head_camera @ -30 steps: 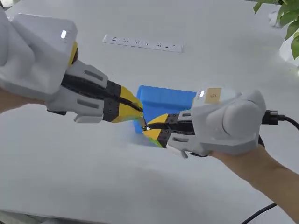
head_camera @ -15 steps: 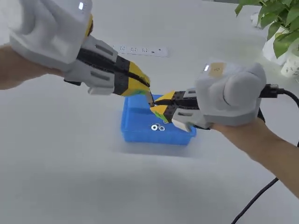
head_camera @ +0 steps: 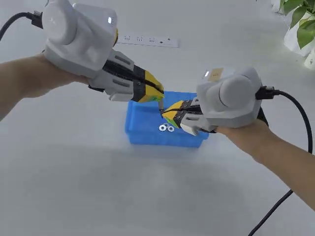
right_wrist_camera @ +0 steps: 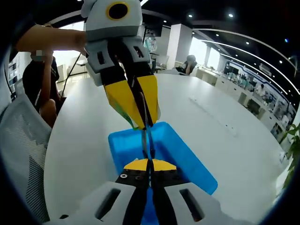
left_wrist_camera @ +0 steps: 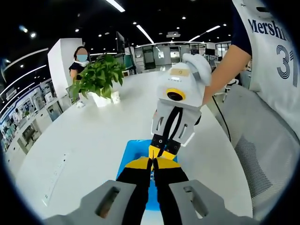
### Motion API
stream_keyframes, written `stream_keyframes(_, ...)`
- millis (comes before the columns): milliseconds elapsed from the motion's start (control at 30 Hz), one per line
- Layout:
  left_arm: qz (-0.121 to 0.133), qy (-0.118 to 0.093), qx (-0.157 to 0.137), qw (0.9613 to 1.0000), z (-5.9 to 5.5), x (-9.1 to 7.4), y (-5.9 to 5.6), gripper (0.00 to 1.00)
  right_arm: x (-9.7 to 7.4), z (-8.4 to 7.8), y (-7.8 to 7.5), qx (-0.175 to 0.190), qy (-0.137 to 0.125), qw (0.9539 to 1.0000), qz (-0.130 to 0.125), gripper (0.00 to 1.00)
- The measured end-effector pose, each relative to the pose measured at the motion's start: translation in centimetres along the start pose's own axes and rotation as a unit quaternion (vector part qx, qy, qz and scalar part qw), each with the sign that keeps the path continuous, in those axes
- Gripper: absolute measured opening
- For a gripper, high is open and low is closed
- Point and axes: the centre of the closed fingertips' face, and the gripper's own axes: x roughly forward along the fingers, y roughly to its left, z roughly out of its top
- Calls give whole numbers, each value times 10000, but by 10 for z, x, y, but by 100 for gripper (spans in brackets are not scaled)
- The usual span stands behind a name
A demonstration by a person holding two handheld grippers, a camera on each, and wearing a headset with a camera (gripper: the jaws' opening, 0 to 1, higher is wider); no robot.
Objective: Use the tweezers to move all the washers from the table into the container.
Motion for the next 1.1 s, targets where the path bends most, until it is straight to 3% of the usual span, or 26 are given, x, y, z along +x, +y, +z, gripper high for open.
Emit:
stream_keyframes(167,15,-3,-25,10000,-4,-1,-1,6,-6,2,-2,36,-24,10000,-77,6)
stream_keyframes(333,31,-17,138,9999,7,-7,-10,6,-18,5,6,19,-58,10000,-69,13)
stream_keyframes(467,-1,-168,326,9993,24,-16,-19,6,-23,17,18,-104,-234,9996,99,18)
stream_keyframes(500,-150,-258,584,9978,43,-28,-33,6,-25,28,22,-243,-351,9990,127,18)
stream_keyframes(600,-186,-291,716,9968,53,-37,-41,6,-32,42,26,-240,-637,9975,201,17)
stream_keyframes(867,-178,-547,790,9952,76,-55,-56,6,-56,72,41,29,-1307,9893,640,14)
stream_keyframes(967,-185,-603,785,9949,82,-59,-63,6,-65,77,51,-80,-1383,9873,779,13)
stream_keyframes(1100,-260,-563,821,9947,84,-60,-75,6,-70,80,59,-274,-1369,9874,740,14)
